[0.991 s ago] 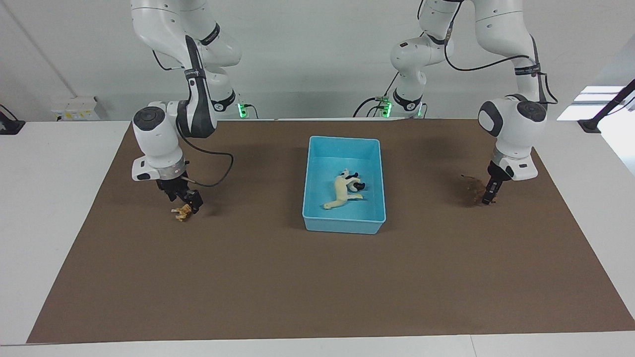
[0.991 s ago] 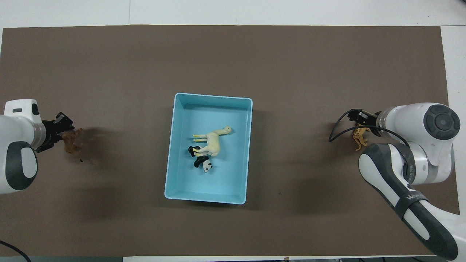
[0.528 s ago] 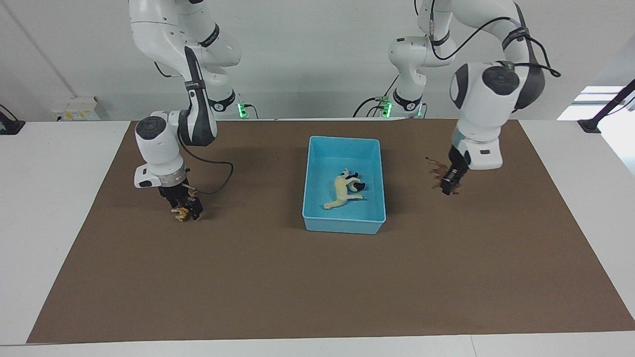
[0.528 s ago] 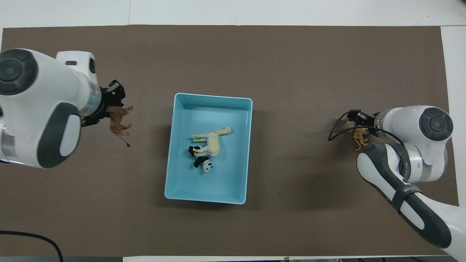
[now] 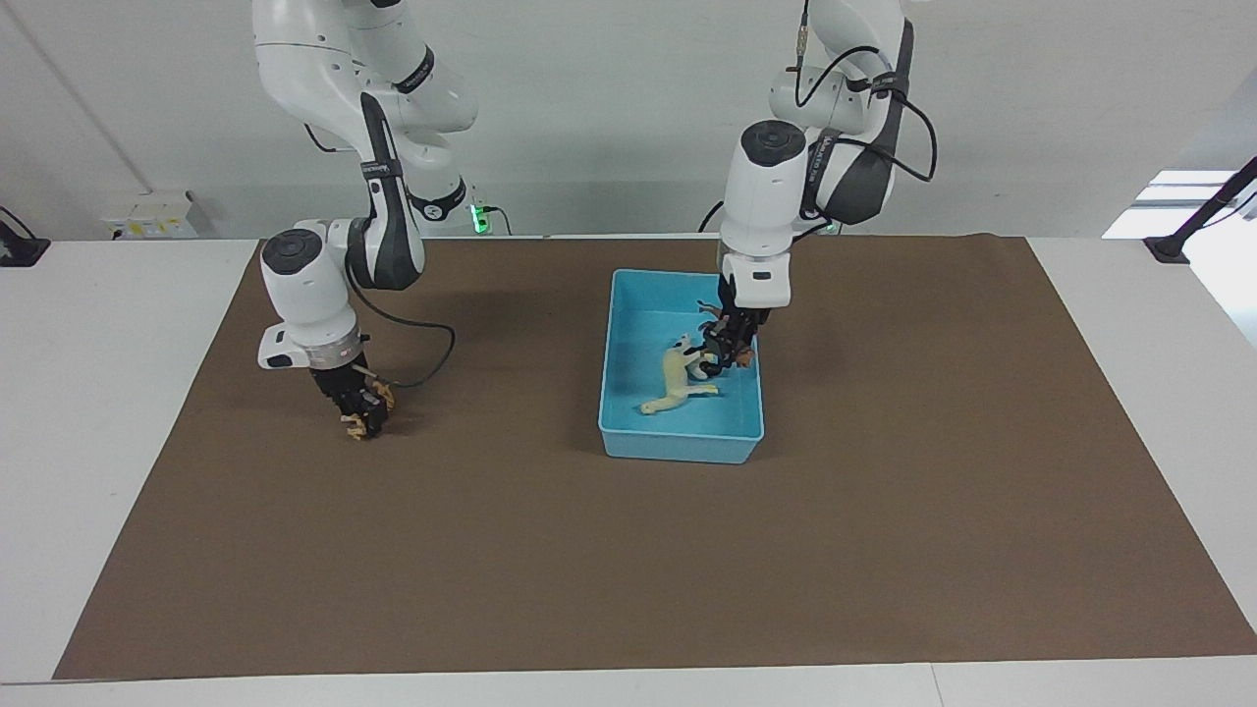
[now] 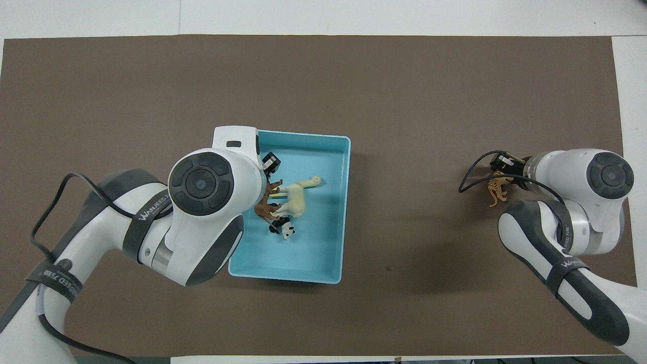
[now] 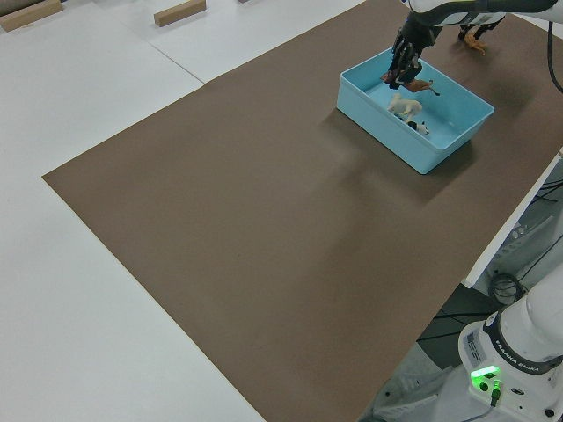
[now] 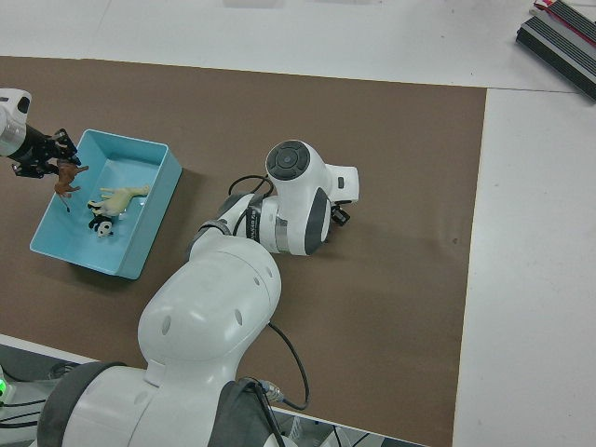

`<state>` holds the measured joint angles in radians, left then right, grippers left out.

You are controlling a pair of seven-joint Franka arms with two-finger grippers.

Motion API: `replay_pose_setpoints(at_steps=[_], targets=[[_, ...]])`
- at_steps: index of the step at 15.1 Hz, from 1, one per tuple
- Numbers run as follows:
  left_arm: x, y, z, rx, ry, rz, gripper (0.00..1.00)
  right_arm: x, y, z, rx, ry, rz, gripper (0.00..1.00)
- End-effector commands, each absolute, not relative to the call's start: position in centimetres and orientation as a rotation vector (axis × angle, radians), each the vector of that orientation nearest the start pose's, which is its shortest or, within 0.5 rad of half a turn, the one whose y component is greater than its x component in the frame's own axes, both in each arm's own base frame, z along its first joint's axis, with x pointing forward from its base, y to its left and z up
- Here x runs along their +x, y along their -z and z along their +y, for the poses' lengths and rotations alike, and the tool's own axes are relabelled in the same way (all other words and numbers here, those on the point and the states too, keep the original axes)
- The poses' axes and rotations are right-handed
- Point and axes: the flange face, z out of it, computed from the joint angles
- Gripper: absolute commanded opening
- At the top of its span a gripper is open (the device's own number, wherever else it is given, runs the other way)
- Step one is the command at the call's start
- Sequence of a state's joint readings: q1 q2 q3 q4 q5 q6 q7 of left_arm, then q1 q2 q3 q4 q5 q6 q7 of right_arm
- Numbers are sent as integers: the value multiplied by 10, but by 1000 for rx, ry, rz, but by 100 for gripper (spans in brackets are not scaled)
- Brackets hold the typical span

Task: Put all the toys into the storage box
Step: 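Place the brown horse into the box with the left gripper and release, then lower the tan tiger into the box with the right gripper and release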

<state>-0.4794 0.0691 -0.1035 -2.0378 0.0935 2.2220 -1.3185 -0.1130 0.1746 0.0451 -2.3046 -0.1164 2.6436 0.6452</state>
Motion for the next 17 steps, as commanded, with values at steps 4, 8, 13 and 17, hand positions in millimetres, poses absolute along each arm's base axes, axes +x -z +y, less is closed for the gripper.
replay_pose_setpoints(at_steps=[4,8,13,17], targets=[[476,-436,-309,-2998,210,-1084,100,549,-313,-20,-3035,192,902,0],[491,-476,-280,-2997,188,-950,100,594,-429,48,-3045,-40,843,0],[496,-525,-201,-3042,80,-644,100,597,-502,207,-3018,-60,746,0],[504,-573,-137,-3075,-56,-312,100,563,-500,318,-2977,50,602,0]])
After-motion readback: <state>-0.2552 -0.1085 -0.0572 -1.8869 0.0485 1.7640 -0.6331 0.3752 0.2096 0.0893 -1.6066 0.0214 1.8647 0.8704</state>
